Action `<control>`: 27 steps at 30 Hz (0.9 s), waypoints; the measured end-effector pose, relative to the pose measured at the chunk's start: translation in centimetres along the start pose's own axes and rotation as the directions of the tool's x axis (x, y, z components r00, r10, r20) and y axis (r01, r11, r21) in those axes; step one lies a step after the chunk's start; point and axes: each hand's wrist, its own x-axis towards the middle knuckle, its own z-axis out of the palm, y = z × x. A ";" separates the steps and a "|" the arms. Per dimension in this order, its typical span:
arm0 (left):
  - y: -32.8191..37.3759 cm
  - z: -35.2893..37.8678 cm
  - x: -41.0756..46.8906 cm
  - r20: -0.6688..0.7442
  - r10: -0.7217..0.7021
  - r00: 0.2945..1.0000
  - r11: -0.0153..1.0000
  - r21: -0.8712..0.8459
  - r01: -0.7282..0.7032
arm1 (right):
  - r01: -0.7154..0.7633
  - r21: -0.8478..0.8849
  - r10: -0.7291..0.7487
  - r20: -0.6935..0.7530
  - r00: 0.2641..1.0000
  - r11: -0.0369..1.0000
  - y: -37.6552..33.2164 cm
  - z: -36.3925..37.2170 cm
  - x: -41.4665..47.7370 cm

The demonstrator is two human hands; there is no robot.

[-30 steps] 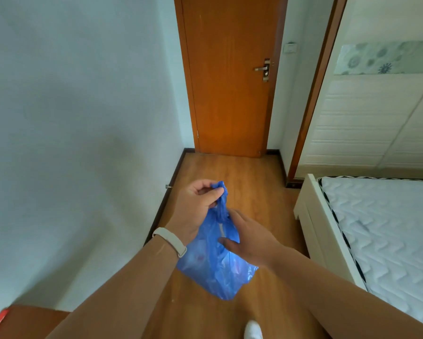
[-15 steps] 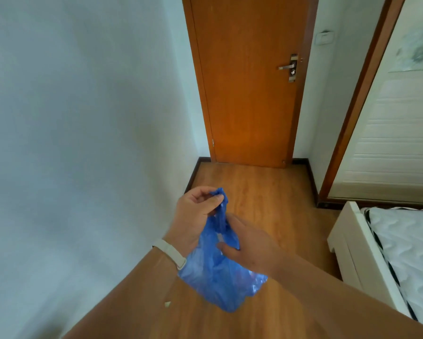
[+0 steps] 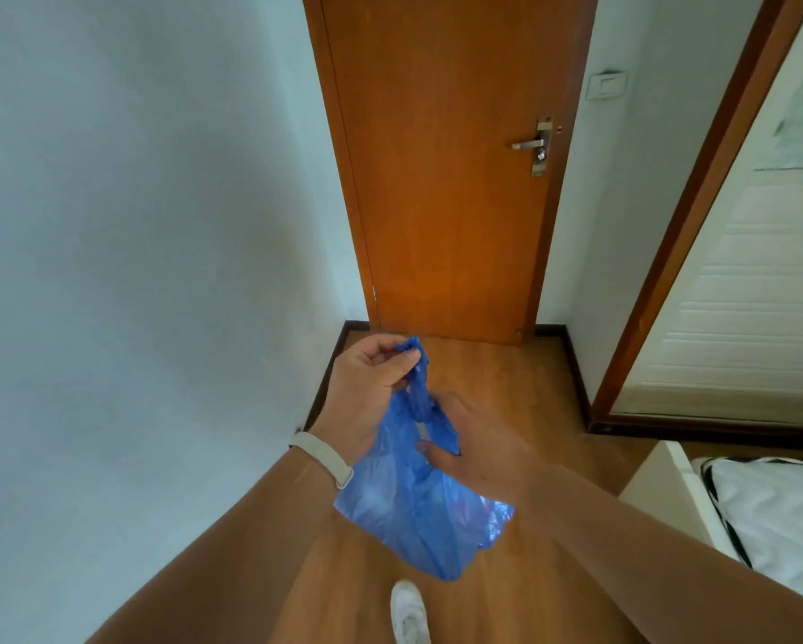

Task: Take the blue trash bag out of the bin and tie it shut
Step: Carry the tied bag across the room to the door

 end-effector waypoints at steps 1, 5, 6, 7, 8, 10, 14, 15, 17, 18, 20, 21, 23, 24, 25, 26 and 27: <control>-0.7 0.0 2.0 0.009 -0.007 1.000 1.000 -0.002 0.007 | -0.011 -0.014 0.011 -0.005 1.000 1.000 1.0 -0.1 1.5; -3.0 0.0 10.3 0.052 -0.037 0.998 0.999 -0.011 0.038 | -0.082 -0.036 0.082 -0.005 0.997 0.996 4.7 -0.3 7.5; -3.3 -0.1 12.3 0.066 -0.046 0.997 0.999 -0.019 0.047 | -0.100 -0.027 0.100 -0.004 0.995 0.995 5.6 -0.3 9.0; -3.4 -0.1 14.3 0.082 -0.055 0.995 0.998 -0.024 0.058 | -0.119 -0.019 0.120 0.000 0.993 0.993 6.3 -0.4 10.6; -3.5 -0.3 16.4 0.097 -0.063 0.993 0.998 -0.026 0.065 | -0.135 -0.019 0.135 0.008 0.991 0.991 7.0 -0.6 12.2; -3.3 -0.5 20.2 0.122 -0.067 0.990 0.997 -0.022 0.070 | -0.151 -0.038 0.152 0.017 0.988 0.988 8.4 -1.0 15.8; -2.8 -0.7 27.5 0.139 -0.045 0.989 0.999 0.004 0.045 | -0.173 -0.038 0.174 0.006 0.985 0.984 10.9 -1.8 22.7; -2.8 -0.8 29.1 0.140 -0.044 0.989 0.999 0.014 0.042 | -0.176 -0.036 0.176 0.003 0.984 0.984 11.6 -1.8 24.3; -2.9 -0.9 32.3 0.142 -0.047 0.989 0.999 0.029 0.043 | -0.175 -0.047 0.175 0.001 0.985 0.984 13.0 -2.0 27.2; -3.1 -1.1 34.0 0.140 -0.049 0.989 0.998 0.036 0.045 | -0.170 -0.060 0.170 0.001 0.985 0.984 13.7 -2.1 28.7; -3.5 -1.2 37.2 0.125 -0.058 0.990 0.998 0.044 0.053 | -0.140 -0.120 0.138 -0.023 0.990 0.983 15.1 -2.6 31.6; -3.7 -1.3 38.8 0.118 -0.062 0.991 0.997 0.047 0.056 | -0.114 -0.158 0.110 -0.032 0.993 0.981 15.8 -2.9 33.1; -4.2 -1.2 41.9 0.097 -0.061 0.993 0.997 0.061 0.056 | -0.074 -0.181 0.072 -0.021 0.997 0.981 17.2 -3.6 35.9; -4.5 -1.1 43.4 0.081 -0.064 0.995 0.996 0.068 0.058 | -0.052 -0.185 0.050 -0.015 0.999 0.981 17.9 -4.0 37.4; -4.8 -1.1 45.0 0.064 -0.069 0.996 0.995 0.070 0.065 | -0.029 -0.193 0.027 -0.016 1.000 0.981 18.6 -4.3 38.8; -5.1 -1.1 46.6 0.044 -0.076 0.996 0.995 0.067 0.073 | -0.007 -0.219 0.002 -0.020 1.000 0.976 19.4 -4.7 40.3; -5.3 -1.1 48.3 0.020 -0.081 0.997 0.995 0.063 0.079 | 0.021 -0.260 -0.030 -0.029 0.999 0.965 20.2 -5.0 41.9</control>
